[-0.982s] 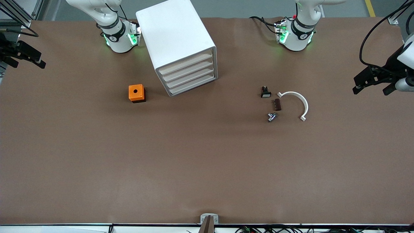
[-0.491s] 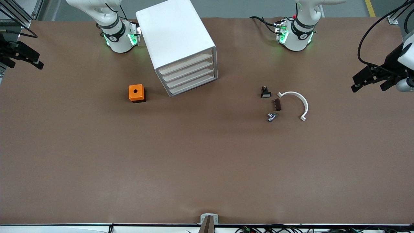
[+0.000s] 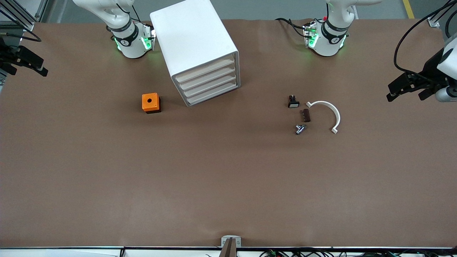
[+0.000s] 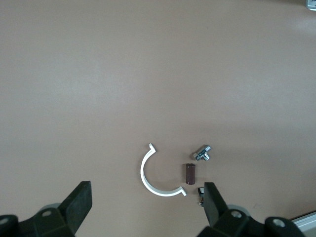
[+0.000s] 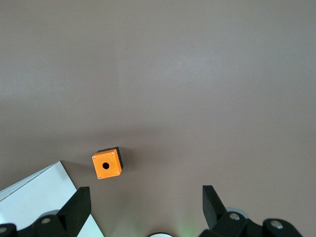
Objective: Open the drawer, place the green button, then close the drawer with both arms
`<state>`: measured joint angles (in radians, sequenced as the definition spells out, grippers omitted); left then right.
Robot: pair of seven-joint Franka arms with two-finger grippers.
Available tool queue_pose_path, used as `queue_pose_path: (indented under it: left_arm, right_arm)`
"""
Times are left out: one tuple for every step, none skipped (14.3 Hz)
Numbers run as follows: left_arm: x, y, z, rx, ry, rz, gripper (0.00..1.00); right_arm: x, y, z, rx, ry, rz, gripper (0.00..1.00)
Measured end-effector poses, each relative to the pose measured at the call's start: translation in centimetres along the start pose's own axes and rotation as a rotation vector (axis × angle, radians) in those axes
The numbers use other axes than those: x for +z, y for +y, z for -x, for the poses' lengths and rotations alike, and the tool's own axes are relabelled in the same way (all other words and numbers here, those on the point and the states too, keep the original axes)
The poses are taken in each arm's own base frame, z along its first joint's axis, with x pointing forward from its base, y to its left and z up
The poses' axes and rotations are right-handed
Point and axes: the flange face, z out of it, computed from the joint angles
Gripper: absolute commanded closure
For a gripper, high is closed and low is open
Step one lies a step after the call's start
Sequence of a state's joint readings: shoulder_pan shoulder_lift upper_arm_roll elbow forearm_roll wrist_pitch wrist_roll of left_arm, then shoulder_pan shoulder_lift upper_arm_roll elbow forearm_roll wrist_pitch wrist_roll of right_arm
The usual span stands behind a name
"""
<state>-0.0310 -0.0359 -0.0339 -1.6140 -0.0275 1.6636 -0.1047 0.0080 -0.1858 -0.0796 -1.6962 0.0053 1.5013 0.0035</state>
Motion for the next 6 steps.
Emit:
queue_pose_path:
  left_arm:
    - [0.02,0.0,-0.13,0.0,0.0,0.0,0.0]
    - [0.07,-0.03,-0.24,-0.001,0.0,0.0,0.0]
    - [0.13,-0.03,-0.32,-0.001,-0.001,0.0,0.0]
    - [0.18,-0.03,-0.38,-0.001,-0.001,0.0,0.0]
    - [0.21,-0.04,-0.41,-0.001,-0.002,0.0,0.0]
    - [0.2,-0.03,-0.42,-0.001,-0.001,0.0,0.0]
  right_arm:
    - [0.0,-0.01,0.0,0.0,0.0,0.0,0.0]
    - [0.0,-0.04,0.0,-0.001,0.0,0.0,0.0]
    - [0.0,-0.11,0.0,-0.002,0.0,0.0,0.0]
    - [0.01,-0.21,0.0,-0.005,0.0,0.0,0.0]
    - [0.01,-0.35,0.0,-0.007,0.0,0.0,0.0]
    - [0.01,-0.46,0.0,-0.01,0.0,0.0,0.0]
